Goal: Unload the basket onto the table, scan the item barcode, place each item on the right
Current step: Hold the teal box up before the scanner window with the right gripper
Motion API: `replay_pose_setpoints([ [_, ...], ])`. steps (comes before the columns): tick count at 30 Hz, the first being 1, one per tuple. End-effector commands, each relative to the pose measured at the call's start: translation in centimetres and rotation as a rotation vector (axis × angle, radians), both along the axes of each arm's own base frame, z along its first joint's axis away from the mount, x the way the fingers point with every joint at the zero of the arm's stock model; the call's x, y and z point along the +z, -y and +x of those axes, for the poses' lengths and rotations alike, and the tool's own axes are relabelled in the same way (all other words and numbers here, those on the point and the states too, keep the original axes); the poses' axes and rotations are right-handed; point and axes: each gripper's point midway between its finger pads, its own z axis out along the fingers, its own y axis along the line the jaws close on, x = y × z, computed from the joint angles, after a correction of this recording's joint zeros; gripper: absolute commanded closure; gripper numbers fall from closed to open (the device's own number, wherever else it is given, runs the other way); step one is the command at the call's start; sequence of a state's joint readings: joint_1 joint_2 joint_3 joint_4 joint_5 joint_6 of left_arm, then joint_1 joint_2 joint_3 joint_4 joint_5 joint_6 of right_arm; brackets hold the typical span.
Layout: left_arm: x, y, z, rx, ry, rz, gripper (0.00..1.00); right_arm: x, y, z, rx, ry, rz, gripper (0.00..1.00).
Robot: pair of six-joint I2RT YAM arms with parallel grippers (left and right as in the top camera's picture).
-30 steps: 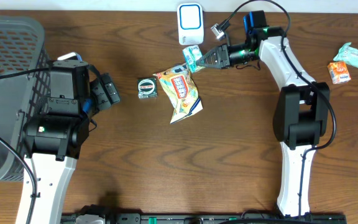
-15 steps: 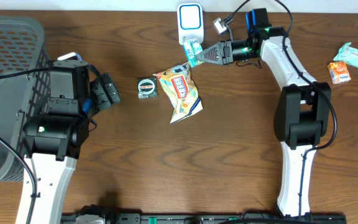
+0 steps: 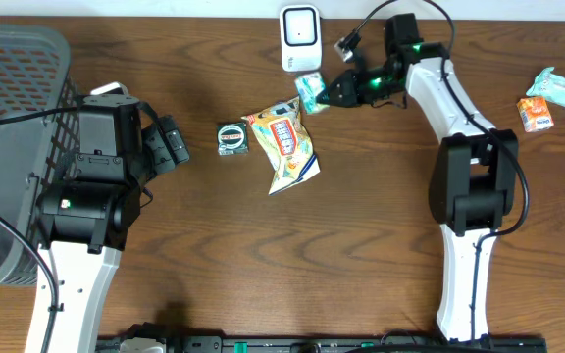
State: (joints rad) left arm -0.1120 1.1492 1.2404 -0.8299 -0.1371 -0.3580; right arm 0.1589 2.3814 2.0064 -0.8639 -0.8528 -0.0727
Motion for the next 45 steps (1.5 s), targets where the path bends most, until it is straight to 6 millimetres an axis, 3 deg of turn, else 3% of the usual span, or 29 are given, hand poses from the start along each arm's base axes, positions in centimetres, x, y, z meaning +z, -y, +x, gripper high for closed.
replay_pose_setpoints([
  [1, 0.2, -0.2, 0.0, -0.001, 0.006, 0.013, 0.03, -2.0, 6.0, 3.8, -0.23, 0.187, -0.616, 0.99],
  [4, 0.2, -0.2, 0.0, -0.001, 0.006, 0.013, 0.02, -0.5, 8.4, 6.3, -0.276, 0.387, -0.927, 0.99],
  [6, 0.2, -0.2, 0.0, -0.001, 0.006, 0.013, 0.02, 1.5, 8.7, 7.9, -0.286, 0.537, -1.088, 0.99],
  [9, 0.2, -0.2, 0.0, -0.001, 0.006, 0.013, 0.02, 4.4, 6.8, 9.9, -0.257, 0.736, -1.187, 0.99],
  [13, 0.2, -0.2, 0.0, -0.001, 0.006, 0.013, 0.02, 7.8, 3.2, 12.0, -0.225, 0.955, -1.171, 0.99],
  [17, 0.2, -0.2, 0.0, -0.001, 0.006, 0.013, 0.02, 10.2, 1.2, 13.2, -0.258, 1.077, -1.109, 0.99],
  [21, 0.2, -0.2, 0.0, -0.001, 0.006, 0.013, 0.02, 10.2, -1.7, 13.7, -0.149, 1.163, -0.973, 0.99],
  [27, 0.2, -0.2, 0.0, -0.001, 0.006, 0.013, 0.02, 7.9, -2.4, 14.7, -0.131, 1.184, -0.949, 0.99],
  [31, 0.2, -0.2, 0.0, -0.001, 0.006, 0.013, 0.02, 5.3, -2.1, 15.1, -0.108, 1.157, -0.971, 0.99],
  [34, 0.2, -0.2, 0.0, -0.001, 0.006, 0.013, 0.02, 5.4, -1.8, 15.1, -0.141, 1.145, -0.967, 0.99],
  [40, 0.2, -0.2, 0.0, -0.001, 0.006, 0.013, 0.02, 8.7, -0.1, 15.6, -0.262, 1.172, -1.008, 0.99],
  [43, 0.2, -0.2, 0.0, -0.001, 0.006, 0.013, 0.02, 10.6, 2.4, 15.7, -0.342, 1.16, -1.079, 0.99],
  [45, 0.2, -0.2, 0.0, -0.001, 0.006, 0.013, 0.02, 11.7, 5.2, 15.8, -0.413, 1.132, -1.153, 0.99],
])
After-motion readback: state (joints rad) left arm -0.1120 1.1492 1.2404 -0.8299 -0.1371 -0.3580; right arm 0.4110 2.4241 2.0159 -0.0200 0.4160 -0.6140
